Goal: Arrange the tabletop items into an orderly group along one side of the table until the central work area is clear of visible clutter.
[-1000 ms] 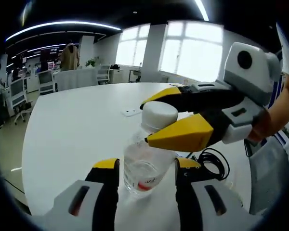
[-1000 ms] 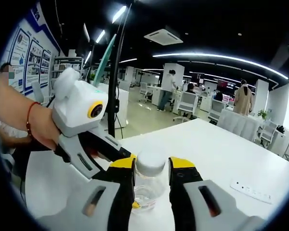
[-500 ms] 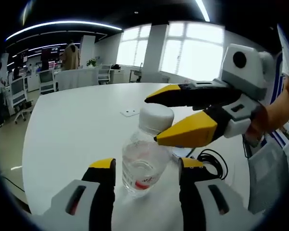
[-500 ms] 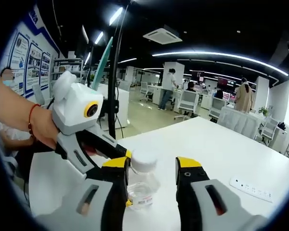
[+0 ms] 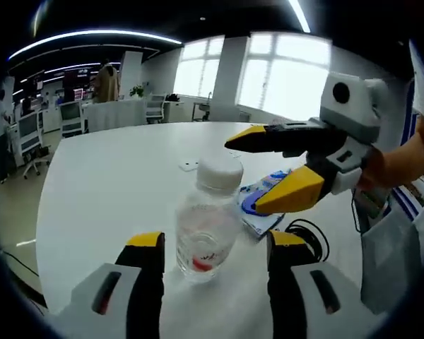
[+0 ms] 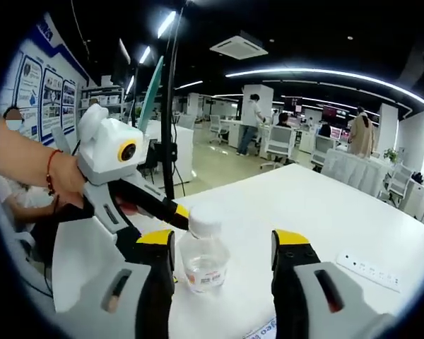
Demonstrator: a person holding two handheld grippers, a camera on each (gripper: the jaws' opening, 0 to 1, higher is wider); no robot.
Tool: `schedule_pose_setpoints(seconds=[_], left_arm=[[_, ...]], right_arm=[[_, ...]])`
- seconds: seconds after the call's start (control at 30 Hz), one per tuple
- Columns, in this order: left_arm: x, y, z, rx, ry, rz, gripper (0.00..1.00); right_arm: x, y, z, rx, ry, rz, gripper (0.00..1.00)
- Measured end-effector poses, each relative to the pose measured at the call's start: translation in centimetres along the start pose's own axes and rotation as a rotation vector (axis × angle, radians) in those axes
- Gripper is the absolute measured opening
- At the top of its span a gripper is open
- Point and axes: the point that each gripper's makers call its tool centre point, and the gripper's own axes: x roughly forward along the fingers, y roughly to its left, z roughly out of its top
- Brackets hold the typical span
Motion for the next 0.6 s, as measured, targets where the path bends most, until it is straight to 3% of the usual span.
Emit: schedule_pose_setpoints(seconds=[0.33, 0.6], left_arm=[[-1.7, -0.6, -0.2, -0.017, -0.004, 0.017, 0.61], [-3.2, -1.4, -0.2, -0.033, -0.012, 0.028, 0.63]], right_arm=[[-1.7, 0.9, -0.8, -0.004, 0.030, 0.048, 0.59], [-3.8, 1.9, -2.4, -0.035, 0.095, 0.108, 0.62]])
